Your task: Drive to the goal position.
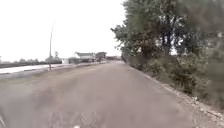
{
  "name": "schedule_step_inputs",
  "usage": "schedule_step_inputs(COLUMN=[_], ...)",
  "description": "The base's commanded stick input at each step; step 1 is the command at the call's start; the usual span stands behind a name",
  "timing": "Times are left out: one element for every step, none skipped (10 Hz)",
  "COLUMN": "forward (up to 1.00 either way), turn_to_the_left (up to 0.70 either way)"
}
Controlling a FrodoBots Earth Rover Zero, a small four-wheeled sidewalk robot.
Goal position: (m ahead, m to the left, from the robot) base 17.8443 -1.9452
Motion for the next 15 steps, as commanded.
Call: schedule_step_inputs(forward=[1.00, 1.00, 1.00, 1.00, 1.00, 1.00, 1.00, 1.00, 1.00, 1.00, 1.00, 1.00, 1.00, 1.00, 1.00], turn_to_the_left=[-0.08, -0.08, -0.08, -0.08, -0.08, -0.08, -0.08, -0.08, -0.08, -0.08, -0.08, -0.08, -0.08, -0.08, -0.08])
